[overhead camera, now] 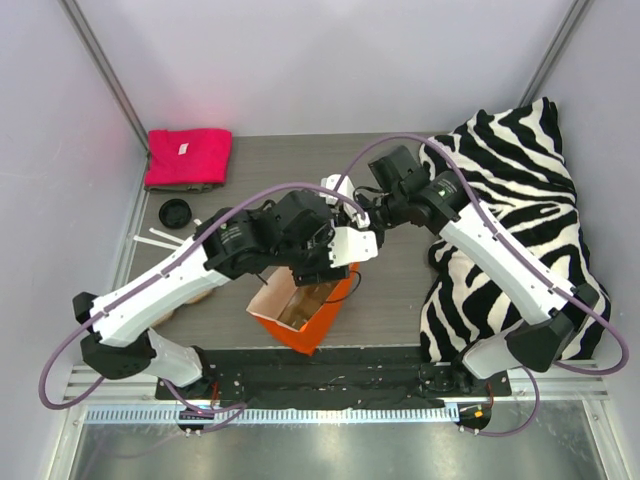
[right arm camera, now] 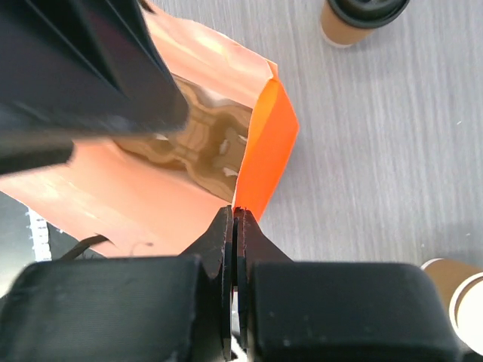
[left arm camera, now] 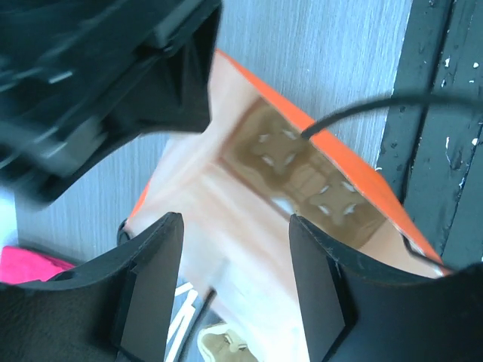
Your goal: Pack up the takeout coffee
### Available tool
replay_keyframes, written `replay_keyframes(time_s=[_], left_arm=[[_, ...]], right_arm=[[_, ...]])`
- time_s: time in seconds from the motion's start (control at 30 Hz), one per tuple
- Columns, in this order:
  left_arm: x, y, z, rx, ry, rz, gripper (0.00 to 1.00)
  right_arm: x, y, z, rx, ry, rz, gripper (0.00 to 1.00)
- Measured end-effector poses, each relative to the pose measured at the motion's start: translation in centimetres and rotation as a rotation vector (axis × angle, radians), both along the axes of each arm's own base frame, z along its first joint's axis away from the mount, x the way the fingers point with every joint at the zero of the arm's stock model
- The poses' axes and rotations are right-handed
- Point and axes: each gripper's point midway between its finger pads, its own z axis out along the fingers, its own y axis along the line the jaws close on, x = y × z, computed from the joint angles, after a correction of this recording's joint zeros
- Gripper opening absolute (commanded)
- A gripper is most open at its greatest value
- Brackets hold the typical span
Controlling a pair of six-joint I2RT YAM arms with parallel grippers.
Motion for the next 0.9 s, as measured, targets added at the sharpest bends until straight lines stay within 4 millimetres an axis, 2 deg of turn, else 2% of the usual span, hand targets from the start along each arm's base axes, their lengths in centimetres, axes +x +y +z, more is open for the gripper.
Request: replay_keyframes(time_s=[0.27,0.4,0.47,0.53,0.63,0.7,0.77,0.83,0.9], left_arm=[[-0.4,1.6,3.2,-0.094,-0.057,0.009,0.74],[0.5,2.8,6.2,-0.217,-0.078,0.078,0.83],[2.6,4.0,8.4,-0.306,-0.076,0.183,0.89],[5.7,6.4,10.6,-0.398,-0.091,0.337,0.97],[9.7,10.3,12.5,-0.495,-0.095,0.559,1.0],[12.1,12.5,12.2,-0.512,-0.078,0.681,1.0],[14.2,14.0,10.7,-0.502,-0.036,0.783,1.0],[16.0,14.5,7.6,-0.461,0.033,0.86,1.0],[16.8,14.9,3.4,-0.397,0.114,0.937,1.0]], right_arm=[[0.1,-1.1,-1.6,-0.021,0.03,-0.061,0.01],[0.5,-2.2,-1.4,-0.001,0.038,-0.128,0.01],[0.9,-3.1,-1.2,0.011,0.051,-0.177,0.01],[1.6,-4.1,-1.1,0.025,0.065,-0.237,0.01],[2.5,-5.8,-1.1,0.045,0.087,-0.341,0.01],[3.0,-7.0,-1.5,0.051,0.101,-0.411,0.01],[3.3,-8.1,-1.9,0.054,0.119,-0.479,0.03],[3.5,-9.0,-1.9,0.068,0.124,-0.538,0.1],[3.5,-9.5,-1.9,0.077,0.125,-0.575,0.2]])
